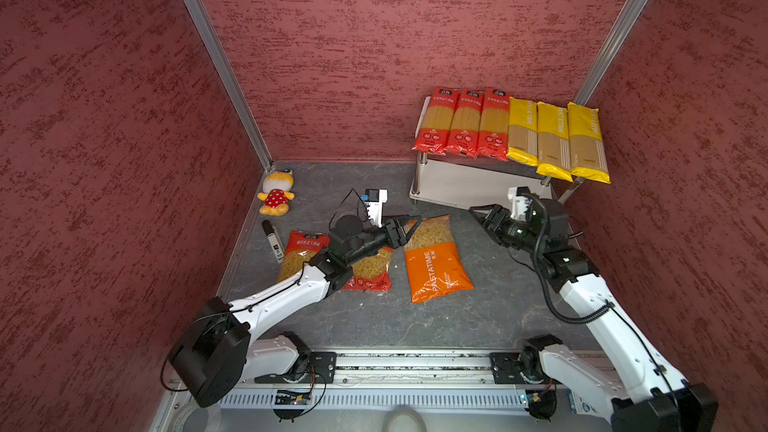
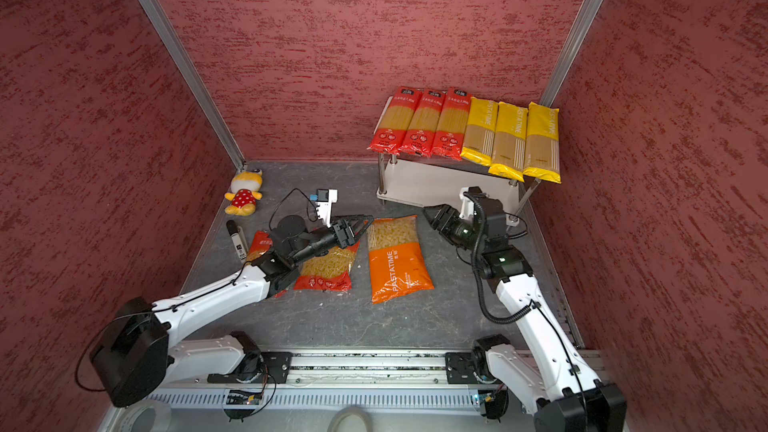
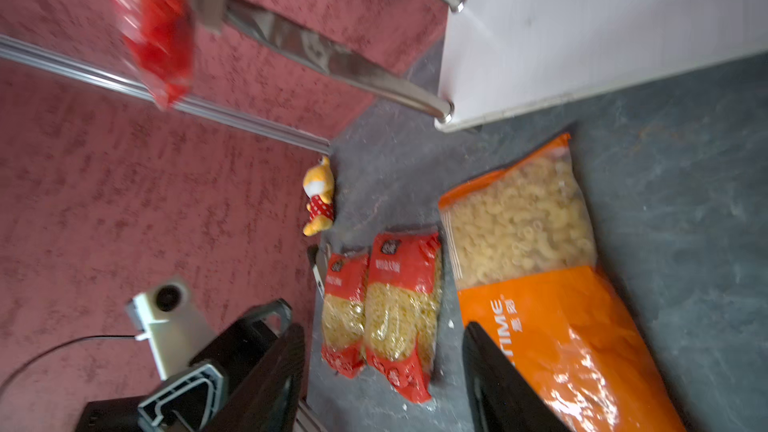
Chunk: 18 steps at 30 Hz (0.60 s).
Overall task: Place and organize the pasta boxes and bags onto the shelf
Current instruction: 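Withdraw the right gripper from the shelf and lower it toward the orange macaroni bag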
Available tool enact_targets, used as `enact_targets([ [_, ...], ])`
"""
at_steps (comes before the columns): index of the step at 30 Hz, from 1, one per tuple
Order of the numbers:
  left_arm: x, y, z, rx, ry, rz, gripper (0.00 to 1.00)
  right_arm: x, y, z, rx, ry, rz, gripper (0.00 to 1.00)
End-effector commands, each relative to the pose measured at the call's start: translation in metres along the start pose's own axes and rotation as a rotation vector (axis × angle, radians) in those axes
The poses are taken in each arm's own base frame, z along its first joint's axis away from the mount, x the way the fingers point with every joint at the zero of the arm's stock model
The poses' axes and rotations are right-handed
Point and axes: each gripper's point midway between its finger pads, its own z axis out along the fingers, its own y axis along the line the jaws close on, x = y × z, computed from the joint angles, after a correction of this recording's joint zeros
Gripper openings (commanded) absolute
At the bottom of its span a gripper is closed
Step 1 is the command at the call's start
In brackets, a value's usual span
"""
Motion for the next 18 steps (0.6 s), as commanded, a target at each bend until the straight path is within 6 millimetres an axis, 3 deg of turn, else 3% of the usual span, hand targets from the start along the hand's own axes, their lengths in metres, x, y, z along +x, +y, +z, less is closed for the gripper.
enact_targets([
  [1, 0.031, 0.041, -0.013, -0.171, 0.077, 0.023, 0.65, 0.0, -0.017, 0.001, 0.105, -0.066, -0.044, 0.6],
  [6, 0.046, 0.071, -0.03, -0.321, 0.115, -0.037, 0.64, 0.045, -0.034, 0.027, 0.133, 0.052, -0.09, 0.58],
  [10, 0.059, 0.099, -0.045, -0.473, 0.162, -0.056, 0.62, 0.089, -0.065, 0.052, 0.214, 0.112, -0.12, 0.56],
  [18, 0.075, 0.124, -0.067, -0.623, 0.229, -0.075, 0.62, 0.115, -0.12, 0.077, 0.415, 0.16, -0.138, 0.61],
])
